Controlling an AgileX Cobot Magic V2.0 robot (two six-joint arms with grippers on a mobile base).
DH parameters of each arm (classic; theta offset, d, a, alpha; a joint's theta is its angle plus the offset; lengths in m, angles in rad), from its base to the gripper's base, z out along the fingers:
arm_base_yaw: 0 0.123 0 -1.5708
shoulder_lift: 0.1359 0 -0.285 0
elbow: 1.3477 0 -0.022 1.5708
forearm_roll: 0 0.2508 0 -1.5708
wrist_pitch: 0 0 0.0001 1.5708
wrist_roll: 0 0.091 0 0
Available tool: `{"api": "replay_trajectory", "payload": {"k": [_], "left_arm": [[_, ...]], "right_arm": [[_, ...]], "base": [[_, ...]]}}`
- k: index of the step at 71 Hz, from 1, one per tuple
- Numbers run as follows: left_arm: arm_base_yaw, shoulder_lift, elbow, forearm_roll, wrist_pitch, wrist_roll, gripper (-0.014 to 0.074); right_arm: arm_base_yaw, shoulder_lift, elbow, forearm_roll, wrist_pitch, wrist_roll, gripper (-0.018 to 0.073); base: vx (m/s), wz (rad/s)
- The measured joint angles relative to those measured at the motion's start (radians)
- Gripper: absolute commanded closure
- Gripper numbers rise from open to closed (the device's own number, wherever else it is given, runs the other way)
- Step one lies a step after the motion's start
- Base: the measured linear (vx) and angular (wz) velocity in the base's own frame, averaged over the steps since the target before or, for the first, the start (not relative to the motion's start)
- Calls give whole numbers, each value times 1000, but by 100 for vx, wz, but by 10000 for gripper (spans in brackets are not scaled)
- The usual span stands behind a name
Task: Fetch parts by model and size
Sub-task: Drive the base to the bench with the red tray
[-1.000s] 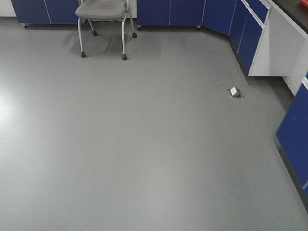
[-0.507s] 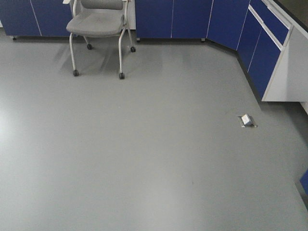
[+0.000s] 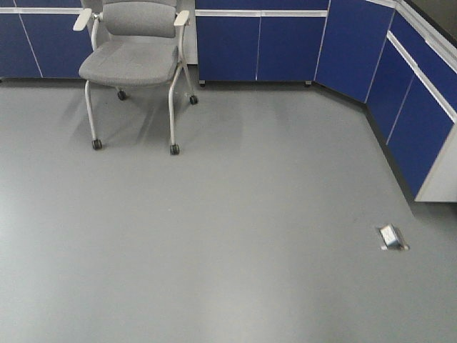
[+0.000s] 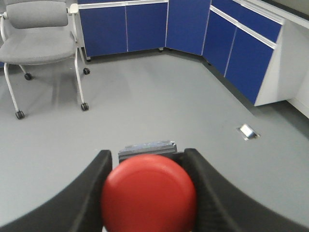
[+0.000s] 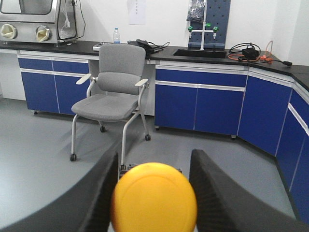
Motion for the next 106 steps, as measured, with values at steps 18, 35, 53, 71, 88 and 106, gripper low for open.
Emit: {"api": "replay_trajectory", "payload": {"k": [18,35,53,71,88,106], "left_arm": [[0,0,0,0,0,0,602],[0,0,0,0,0,0,602],[0,0,0,0,0,0,602],[0,0,0,0,0,0,602],[0,0,0,0,0,0,602],[0,0,0,1,0,0,602]], "right_arm": [[0,0,0,0,0,0,564],[0,0,0,0,0,0,564],[0,0,0,0,0,0,564],[0,0,0,0,0,0,564],[0,0,0,0,0,0,564],[0,0,0,0,0,0,564]], "base": [[60,3],[56,-3],[50,-5],[46,-7],[41,-32],[37,-69]]}}
